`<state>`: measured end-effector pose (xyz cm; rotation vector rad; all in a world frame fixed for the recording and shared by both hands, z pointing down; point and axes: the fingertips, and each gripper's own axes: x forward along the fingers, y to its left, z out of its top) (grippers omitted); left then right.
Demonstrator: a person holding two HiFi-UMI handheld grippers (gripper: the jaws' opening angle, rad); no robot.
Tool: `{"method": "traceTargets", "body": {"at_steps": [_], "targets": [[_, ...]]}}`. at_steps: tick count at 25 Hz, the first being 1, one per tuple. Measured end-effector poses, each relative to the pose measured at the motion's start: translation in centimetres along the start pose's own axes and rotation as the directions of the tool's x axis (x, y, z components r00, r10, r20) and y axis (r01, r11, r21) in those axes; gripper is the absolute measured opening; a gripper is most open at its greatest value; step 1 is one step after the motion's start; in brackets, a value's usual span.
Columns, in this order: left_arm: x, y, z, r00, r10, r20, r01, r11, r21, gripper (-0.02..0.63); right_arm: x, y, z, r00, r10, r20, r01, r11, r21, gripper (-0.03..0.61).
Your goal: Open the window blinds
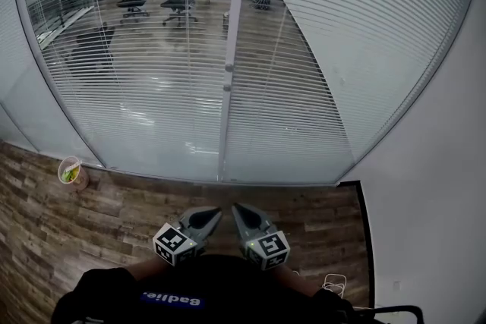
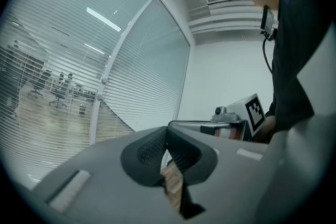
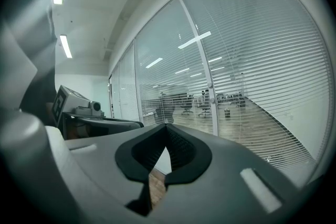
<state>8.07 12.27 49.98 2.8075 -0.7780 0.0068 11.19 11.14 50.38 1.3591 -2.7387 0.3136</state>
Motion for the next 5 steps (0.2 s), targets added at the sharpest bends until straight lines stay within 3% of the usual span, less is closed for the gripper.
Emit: {"method": "traceTargets", "body": {"at_steps": [5], "targets": [[-0.05,-0.17,-0.1,1.0,0.0,-0.002,0.0,1.0,0.0,0.0,-0.08,-0.08,-0.21,1.0,0.001,0.005,-0.001,1.0,0.011,0.002]]}}
